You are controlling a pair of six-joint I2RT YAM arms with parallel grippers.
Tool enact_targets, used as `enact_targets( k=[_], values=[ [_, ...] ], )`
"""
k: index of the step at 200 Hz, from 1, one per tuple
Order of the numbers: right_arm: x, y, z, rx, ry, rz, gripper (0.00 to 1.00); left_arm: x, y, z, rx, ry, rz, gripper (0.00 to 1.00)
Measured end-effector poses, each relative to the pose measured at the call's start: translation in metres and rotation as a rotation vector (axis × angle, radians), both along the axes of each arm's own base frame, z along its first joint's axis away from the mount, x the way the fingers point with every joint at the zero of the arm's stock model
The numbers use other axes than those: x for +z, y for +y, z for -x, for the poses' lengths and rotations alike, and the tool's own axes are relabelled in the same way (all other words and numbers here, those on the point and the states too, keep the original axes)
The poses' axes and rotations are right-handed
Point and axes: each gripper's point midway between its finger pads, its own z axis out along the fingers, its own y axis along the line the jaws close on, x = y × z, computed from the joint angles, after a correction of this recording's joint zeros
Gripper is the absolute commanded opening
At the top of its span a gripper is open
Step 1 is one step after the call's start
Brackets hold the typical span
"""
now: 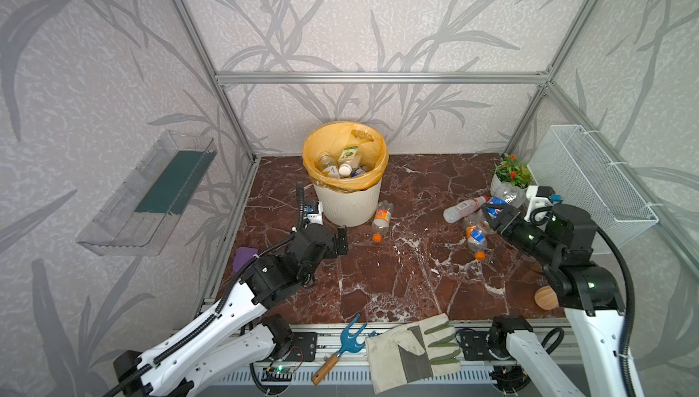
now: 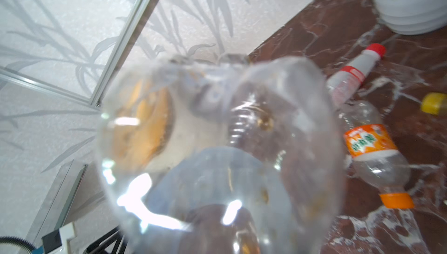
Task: Throw the plastic bottles in the bin
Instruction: Throw the plastic bottle into the trash bin.
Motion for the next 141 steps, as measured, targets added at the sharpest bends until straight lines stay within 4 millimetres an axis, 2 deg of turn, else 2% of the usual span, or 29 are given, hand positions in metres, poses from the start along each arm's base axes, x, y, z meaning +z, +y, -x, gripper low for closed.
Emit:
enact_targets(
  k=[18, 38, 62, 101, 114, 123, 128, 141],
  values=[
    [0.006, 0.030, -0.018, 0.089, -0.017, 0.034, 0.49, 0.002, 0.002, 0.001, 0.012, -0.005, 0.016, 0.99],
    [0.014, 0.076, -0.043, 0.200, -0.037, 0.084, 0.49, 0.005, 0.006, 0.002, 0.028, -0.012, 0.032, 0.99],
    [0.027, 0.139, -0.079, 0.311, -0.091, 0.108, 0.49, 0.004, 0.010, 0.005, 0.050, -0.002, 0.042, 0.99],
    [0.059, 0.219, -0.143, 0.390, -0.174, 0.053, 0.52, -0.006, 0.011, 0.005, 0.067, 0.033, 0.044, 0.99],
    [0.075, 0.251, -0.170, 0.423, -0.202, 0.034, 0.61, -0.009, 0.011, 0.004, 0.070, 0.042, 0.040, 0.99],
    [0.084, 0.274, -0.189, 0.455, -0.216, 0.040, 0.74, -0.010, 0.011, 0.004, 0.070, 0.047, 0.037, 0.99],
    [0.087, 0.283, -0.197, 0.467, -0.220, 0.053, 0.80, -0.011, 0.011, 0.004, 0.069, 0.050, 0.034, 0.99],
    [0.090, 0.298, -0.212, 0.483, -0.218, 0.097, 0.87, -0.013, 0.012, 0.005, 0.069, 0.058, 0.026, 1.00]
  ],
)
